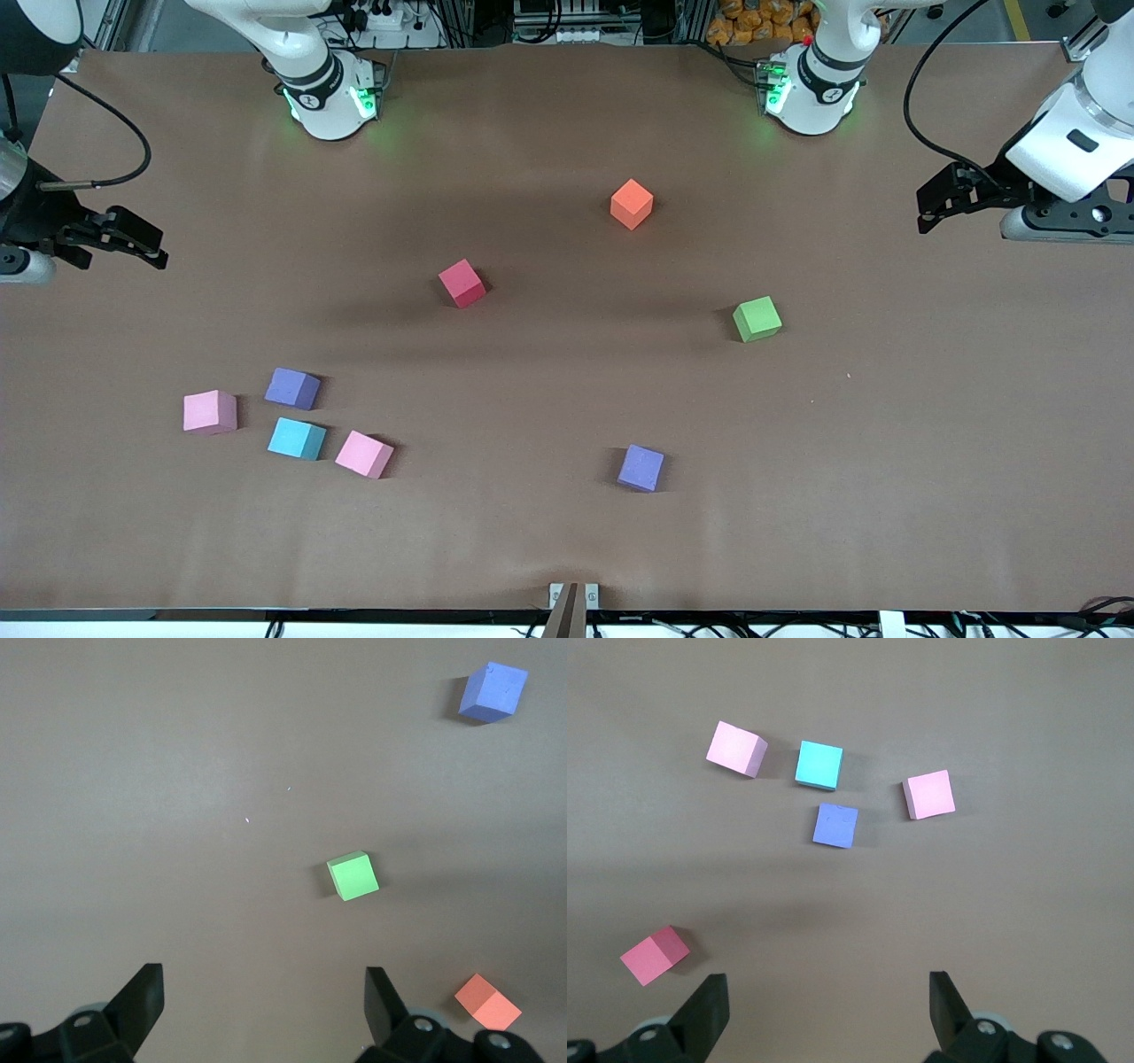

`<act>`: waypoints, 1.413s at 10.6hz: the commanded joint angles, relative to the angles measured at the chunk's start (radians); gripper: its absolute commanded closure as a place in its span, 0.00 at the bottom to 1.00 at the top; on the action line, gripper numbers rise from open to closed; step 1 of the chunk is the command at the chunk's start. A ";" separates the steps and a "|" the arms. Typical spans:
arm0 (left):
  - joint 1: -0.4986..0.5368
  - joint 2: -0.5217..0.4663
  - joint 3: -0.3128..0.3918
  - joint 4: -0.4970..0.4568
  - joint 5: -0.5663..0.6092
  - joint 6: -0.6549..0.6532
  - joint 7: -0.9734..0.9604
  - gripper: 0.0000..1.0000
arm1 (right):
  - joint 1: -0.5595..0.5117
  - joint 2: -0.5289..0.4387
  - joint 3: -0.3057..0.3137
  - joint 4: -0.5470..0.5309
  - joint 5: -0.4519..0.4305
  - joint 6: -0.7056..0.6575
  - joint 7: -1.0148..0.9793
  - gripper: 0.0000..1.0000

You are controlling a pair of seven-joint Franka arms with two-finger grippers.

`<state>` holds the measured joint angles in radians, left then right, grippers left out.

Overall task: Arrange blocks into number 1
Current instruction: 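Reach the right gripper to the dark pink cube while the left reaches green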

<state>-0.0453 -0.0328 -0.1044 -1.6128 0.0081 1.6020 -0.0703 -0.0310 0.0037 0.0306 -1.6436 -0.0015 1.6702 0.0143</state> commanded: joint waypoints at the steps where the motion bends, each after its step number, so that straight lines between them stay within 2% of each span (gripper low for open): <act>1: 0.004 0.010 -0.011 0.028 -0.013 -0.030 0.012 0.00 | 0.008 -0.002 -0.003 -0.016 0.020 0.002 -0.007 0.00; 3: -0.001 0.033 -0.012 0.031 -0.001 -0.028 0.007 0.00 | 0.026 -0.007 0.003 -0.053 0.020 -0.001 -0.010 0.00; 5: -0.016 0.080 -0.017 0.030 0.003 -0.025 -0.009 0.00 | 0.156 -0.005 0.003 -0.141 0.021 0.038 -0.025 0.00; 8: -0.022 0.199 -0.073 0.025 -0.017 0.015 -0.086 0.00 | 0.353 0.015 0.003 -0.356 0.021 0.266 -0.014 0.00; 10: -0.050 0.304 -0.113 0.014 -0.016 0.102 -0.202 0.00 | 0.440 0.065 0.003 -0.453 0.021 0.391 0.004 0.00; 12: -0.115 0.391 -0.112 -0.025 -0.008 0.218 -0.316 0.00 | 0.503 0.120 0.003 -0.513 0.081 0.507 0.003 0.00; 15: -0.134 0.404 -0.112 -0.134 -0.002 0.395 -0.443 0.00 | 0.591 0.209 0.002 -0.564 0.087 0.681 0.068 0.00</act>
<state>-0.1892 0.4059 -0.2188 -1.6957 0.0060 1.9487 -0.4727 0.5166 0.1816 0.0425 -2.1934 0.0632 2.2964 0.0418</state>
